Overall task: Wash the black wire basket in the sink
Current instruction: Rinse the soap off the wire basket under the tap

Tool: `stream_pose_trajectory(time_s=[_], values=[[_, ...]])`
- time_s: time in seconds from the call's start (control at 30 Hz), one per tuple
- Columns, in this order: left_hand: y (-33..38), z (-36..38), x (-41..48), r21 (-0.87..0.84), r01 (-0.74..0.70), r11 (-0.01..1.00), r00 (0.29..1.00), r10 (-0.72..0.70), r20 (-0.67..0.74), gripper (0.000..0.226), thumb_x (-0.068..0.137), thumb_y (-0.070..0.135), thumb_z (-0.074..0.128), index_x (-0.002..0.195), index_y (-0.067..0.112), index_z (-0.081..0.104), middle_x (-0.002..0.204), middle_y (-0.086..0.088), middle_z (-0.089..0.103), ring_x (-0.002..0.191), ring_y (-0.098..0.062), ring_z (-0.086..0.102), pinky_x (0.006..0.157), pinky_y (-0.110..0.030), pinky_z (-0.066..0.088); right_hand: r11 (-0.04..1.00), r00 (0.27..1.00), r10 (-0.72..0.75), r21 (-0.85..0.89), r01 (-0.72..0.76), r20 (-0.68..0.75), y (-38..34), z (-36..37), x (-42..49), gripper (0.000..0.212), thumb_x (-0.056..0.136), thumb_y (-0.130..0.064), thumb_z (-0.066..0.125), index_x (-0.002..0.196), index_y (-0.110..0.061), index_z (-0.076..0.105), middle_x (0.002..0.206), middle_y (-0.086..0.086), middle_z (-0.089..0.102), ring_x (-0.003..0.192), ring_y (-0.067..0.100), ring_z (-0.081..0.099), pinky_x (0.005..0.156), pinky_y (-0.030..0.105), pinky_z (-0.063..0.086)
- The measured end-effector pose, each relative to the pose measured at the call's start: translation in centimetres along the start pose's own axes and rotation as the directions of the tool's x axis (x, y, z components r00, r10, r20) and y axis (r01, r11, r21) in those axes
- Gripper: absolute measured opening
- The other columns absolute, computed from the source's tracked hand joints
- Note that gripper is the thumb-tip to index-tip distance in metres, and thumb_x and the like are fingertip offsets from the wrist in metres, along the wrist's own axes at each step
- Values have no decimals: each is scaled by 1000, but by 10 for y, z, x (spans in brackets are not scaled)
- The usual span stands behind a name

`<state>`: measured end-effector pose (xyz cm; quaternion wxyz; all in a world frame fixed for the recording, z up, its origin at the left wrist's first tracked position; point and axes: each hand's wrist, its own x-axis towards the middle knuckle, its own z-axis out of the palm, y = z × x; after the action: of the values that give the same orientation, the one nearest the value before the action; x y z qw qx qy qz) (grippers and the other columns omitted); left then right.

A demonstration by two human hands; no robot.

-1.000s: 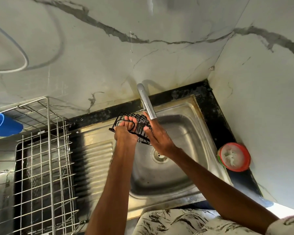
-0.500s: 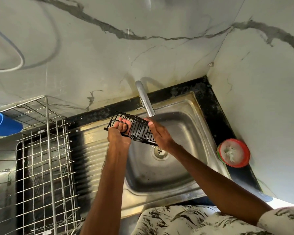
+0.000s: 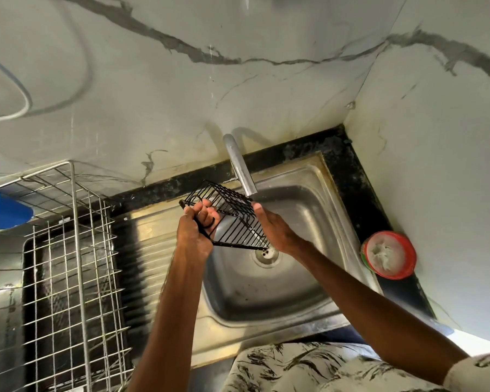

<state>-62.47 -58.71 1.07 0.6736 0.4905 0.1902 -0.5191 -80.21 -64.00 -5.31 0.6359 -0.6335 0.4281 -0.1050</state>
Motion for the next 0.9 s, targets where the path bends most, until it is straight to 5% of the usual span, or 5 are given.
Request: stream_pose_trajectory(time_s=[0.33,0.43,0.53,0.6,0.9], values=[[2,-9,-3,293,-16,956,1000,18,-3,52,114,36,27,89,9,63,61,-1,63,48,-7,58,49,-17,53,978,975,-184,-76,195,127,-45,25,20,61,107,-50,10,161,-23,1,169,2,3,155,10,4,128,42,11],[3,-8,-7,300,-5,954,1000,1,13,51,114,37,27,87,10,61,60,-1,61,47,-7,56,47,-17,51,993,992,-19,-115,33,126,-41,17,43,79,101,-67,10,160,-15,12,151,37,30,138,52,32,110,68,33],[6,-9,-10,249,17,968,999,-25,31,46,113,38,29,86,14,58,62,1,58,47,-6,49,46,-15,47,993,990,118,-17,-117,82,-24,4,50,57,105,-60,23,131,-18,50,117,20,61,105,35,62,97,45,55],[8,-11,-10,217,27,976,998,-40,58,45,113,38,29,82,17,55,65,3,55,49,-6,44,46,-14,42,992,989,119,39,-123,90,-1,-6,50,46,105,-57,22,130,-27,47,125,-1,56,114,11,54,106,31,41],[6,-26,-6,242,38,969,998,-50,42,45,112,42,31,84,18,56,68,3,51,53,-7,42,47,-16,42,985,985,152,-90,-145,77,36,-5,17,78,99,-70,12,161,-25,0,168,-3,-4,155,13,-2,127,39,2]])
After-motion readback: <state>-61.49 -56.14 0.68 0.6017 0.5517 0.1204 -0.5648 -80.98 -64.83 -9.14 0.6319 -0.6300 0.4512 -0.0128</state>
